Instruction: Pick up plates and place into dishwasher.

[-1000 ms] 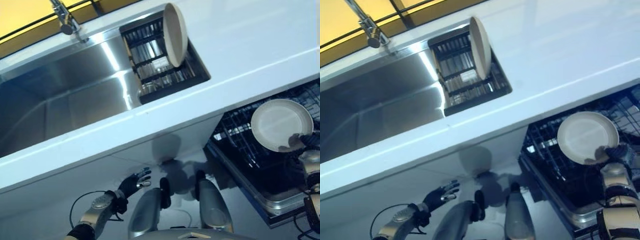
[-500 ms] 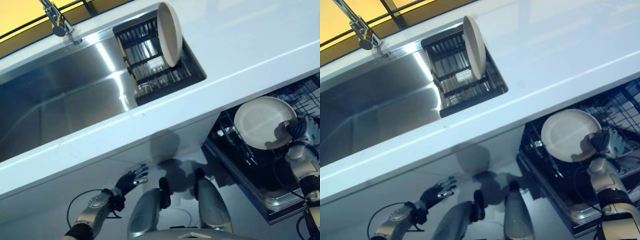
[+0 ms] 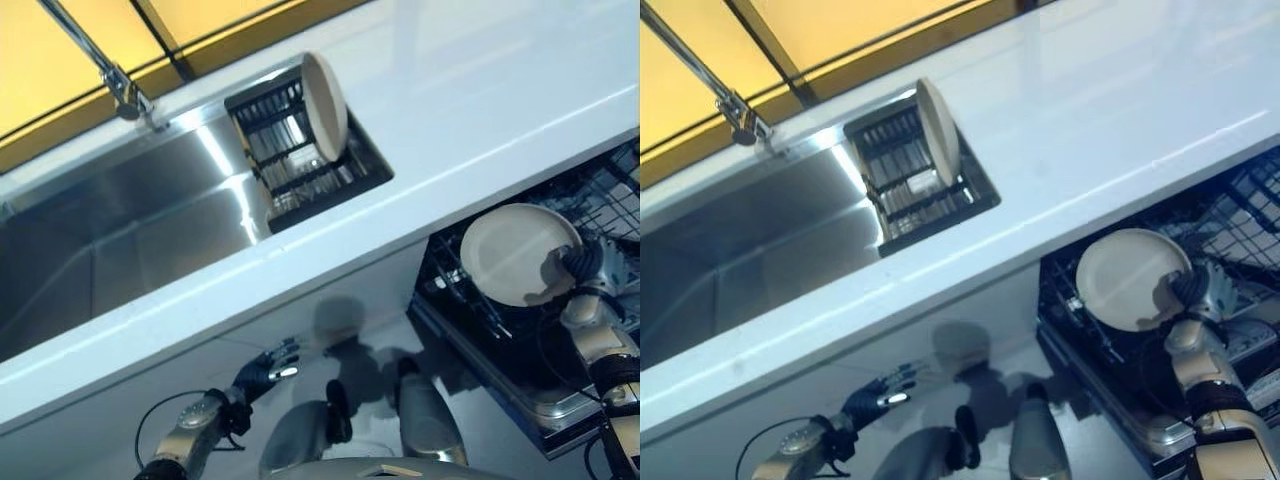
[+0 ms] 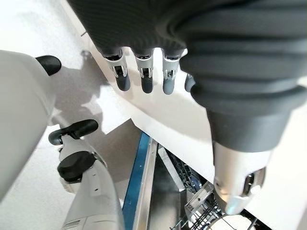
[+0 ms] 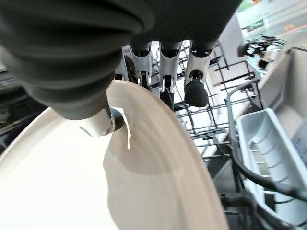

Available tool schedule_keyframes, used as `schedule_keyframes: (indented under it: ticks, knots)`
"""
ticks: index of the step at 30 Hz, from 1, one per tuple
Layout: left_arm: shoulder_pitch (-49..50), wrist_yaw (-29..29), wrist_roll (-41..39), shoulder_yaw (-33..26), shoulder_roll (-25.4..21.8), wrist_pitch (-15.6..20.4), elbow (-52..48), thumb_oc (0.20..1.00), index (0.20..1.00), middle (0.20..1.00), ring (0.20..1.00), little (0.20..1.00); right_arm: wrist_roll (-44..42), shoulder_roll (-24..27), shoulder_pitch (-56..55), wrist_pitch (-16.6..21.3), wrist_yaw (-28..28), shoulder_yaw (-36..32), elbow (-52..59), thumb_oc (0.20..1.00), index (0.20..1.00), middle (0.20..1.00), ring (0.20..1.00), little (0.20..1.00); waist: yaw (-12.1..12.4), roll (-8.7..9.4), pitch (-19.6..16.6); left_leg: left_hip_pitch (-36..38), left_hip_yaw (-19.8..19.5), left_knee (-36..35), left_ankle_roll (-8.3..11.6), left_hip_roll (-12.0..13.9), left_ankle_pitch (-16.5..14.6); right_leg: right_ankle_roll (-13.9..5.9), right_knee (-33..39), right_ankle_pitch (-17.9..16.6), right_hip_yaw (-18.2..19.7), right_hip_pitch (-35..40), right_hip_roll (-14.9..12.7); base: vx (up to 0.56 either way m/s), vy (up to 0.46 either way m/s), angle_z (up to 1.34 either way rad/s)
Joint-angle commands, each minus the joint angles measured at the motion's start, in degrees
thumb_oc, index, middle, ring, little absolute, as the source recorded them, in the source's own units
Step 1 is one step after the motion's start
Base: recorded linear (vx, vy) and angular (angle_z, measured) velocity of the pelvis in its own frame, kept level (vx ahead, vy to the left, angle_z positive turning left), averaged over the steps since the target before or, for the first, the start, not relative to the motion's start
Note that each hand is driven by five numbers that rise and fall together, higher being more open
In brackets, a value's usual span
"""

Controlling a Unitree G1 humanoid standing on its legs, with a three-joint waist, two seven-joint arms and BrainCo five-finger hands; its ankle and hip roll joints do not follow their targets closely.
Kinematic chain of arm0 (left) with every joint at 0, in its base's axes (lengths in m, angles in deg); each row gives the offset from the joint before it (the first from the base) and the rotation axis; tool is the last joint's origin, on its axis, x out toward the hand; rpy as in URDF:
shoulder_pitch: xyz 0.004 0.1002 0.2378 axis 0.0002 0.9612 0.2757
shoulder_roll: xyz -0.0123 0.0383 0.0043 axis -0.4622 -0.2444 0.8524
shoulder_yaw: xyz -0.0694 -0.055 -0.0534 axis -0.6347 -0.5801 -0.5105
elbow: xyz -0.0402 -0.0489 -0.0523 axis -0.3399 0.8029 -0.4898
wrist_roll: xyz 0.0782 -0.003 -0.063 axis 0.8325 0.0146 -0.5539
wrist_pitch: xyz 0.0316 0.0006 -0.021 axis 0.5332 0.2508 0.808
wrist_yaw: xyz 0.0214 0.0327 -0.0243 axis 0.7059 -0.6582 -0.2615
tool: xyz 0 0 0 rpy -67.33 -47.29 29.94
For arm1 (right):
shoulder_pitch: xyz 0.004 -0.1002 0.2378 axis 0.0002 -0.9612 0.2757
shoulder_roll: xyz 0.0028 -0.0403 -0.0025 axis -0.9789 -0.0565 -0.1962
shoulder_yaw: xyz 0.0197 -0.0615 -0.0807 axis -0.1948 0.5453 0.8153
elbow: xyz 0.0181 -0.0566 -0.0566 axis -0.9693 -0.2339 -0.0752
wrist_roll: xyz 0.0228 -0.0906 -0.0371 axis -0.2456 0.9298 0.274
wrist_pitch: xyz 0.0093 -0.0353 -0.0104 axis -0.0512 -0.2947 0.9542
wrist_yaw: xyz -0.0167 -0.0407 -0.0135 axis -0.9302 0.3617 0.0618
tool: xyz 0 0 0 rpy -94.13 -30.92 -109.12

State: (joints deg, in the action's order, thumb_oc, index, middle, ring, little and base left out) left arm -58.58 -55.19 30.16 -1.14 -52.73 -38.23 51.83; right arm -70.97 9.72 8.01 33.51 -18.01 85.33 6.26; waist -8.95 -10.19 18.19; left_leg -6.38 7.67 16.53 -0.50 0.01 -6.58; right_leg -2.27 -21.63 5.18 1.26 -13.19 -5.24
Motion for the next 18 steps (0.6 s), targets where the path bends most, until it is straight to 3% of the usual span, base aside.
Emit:
schedule_keyframes:
  ticks: [1,10,18]
  knots:
    - [2.43,1.16,-0.41,1.36,1.22,0.97,-3.67,1.000,1.000,1.000,1.000,1.000,7.87,3.10,0.00,1.46,0.94,3.22,3.59,0.200,0.200,0.200,0.200,0.200,-0.42,-0.02,-3.36,-2.69,-0.03,6.20,-1.33,0.10,-4.58,-2.77,4.65,-3.59,-0.47,0.20,-2.67,0.01,0.056,-0.03]
    - [4.00,3.08,-0.93,1.97,2.19,1.50,-2.72,1.000,1.000,1.000,1.000,1.000,19.48,7.19,0.33,0.61,0.30,8.01,7.13,0.200,0.200,0.200,0.200,0.200,-1.23,-2.10,-5.09,-0.74,0.72,5.66,-1.24,-0.51,-5.19,-3.43,5.03,-3.35,-0.63,1.38,-4.02,0.05,0.050,-0.07]
    - [5.27,4.77,-0.15,0.31,3.07,1.01,-1.67,1.000,1.000,1.000,1.000,1.000,22.82,7.18,-5.03,1.86,0.60,5.69,9.80,0.200,0.200,0.200,0.200,0.200,-0.84,-0.60,-7.26,0.92,0.92,4.18,-1.37,-0.51,-5.46,-4.02,5.76,-3.06,-0.77,2.60,-3.77,0.04,0.018,0.00]
